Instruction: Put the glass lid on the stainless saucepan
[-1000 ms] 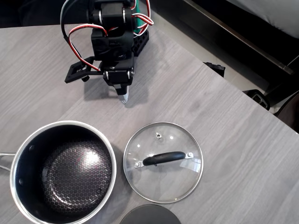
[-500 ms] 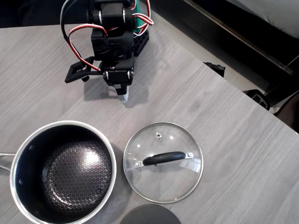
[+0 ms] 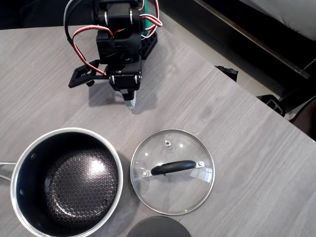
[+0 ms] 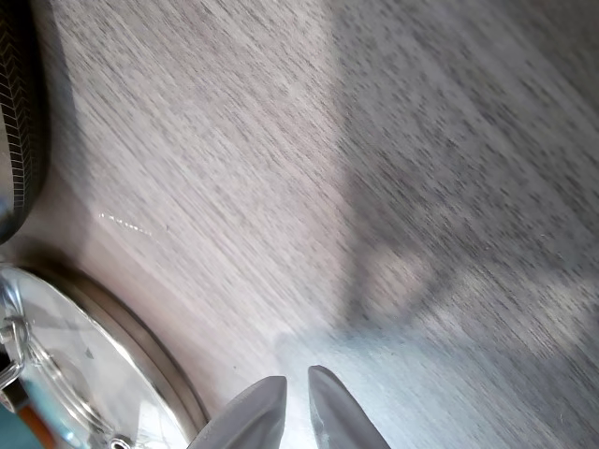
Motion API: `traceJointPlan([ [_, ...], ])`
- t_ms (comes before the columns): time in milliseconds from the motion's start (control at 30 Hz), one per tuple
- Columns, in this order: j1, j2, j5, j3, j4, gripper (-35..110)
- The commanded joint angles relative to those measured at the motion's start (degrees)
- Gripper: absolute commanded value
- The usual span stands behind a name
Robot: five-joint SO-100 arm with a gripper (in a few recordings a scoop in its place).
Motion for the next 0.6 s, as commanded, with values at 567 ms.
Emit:
traceJointPlan([
  [567,-10.5,1.6,-0.2,0.4,-3.8,1],
])
